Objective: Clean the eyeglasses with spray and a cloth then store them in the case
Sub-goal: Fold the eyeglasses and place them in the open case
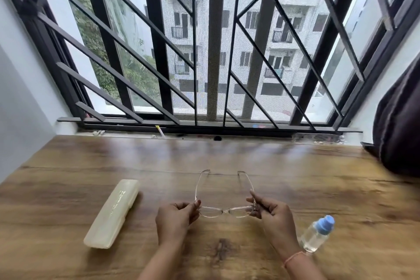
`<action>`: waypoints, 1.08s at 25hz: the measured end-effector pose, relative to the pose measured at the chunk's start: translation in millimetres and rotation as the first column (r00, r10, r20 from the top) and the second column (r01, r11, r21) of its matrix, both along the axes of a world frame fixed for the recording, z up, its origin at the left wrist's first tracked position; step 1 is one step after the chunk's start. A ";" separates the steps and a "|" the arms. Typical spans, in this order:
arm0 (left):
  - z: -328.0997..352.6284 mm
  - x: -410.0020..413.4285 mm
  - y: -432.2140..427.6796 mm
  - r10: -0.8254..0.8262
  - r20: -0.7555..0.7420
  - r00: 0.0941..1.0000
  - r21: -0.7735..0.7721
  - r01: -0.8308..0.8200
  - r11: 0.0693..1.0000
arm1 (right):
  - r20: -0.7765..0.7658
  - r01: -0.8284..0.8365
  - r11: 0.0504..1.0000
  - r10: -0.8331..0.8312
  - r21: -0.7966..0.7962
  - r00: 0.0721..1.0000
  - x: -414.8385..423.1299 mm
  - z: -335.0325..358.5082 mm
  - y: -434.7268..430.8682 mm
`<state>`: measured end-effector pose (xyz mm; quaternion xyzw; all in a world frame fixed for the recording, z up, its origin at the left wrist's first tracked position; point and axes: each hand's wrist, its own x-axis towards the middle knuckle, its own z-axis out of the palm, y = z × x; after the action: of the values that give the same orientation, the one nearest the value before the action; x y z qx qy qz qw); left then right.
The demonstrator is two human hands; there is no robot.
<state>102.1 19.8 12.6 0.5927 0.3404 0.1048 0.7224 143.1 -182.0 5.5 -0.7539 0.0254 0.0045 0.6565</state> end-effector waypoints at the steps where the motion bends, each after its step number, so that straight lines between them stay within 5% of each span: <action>1: -1.3 0.8 -0.4 0.003 0.002 1.000 -0.005 -0.003 1.000 | 0.000 -0.001 1.000 0.001 -0.001 1.000 1.0 -1.4 0.0; 15: -9.4 2.1 -1.7 -0.028 0.041 0.999 0.150 0.022 0.988 | 0.021 0.006 1.000 -0.006 -0.026 1.000 3.6 -16.3 1.4; 27: -14.5 2.5 0.5 -0.027 0.043 0.999 0.035 0.025 0.999 | 0.006 0.008 1.000 -0.008 0.029 1.000 0.4 -15.5 2.6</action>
<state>104.6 20.3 -1.8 0.6070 0.3151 0.1141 0.7206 143.5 -179.4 -10.1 -0.7443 0.0263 -0.0002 0.6674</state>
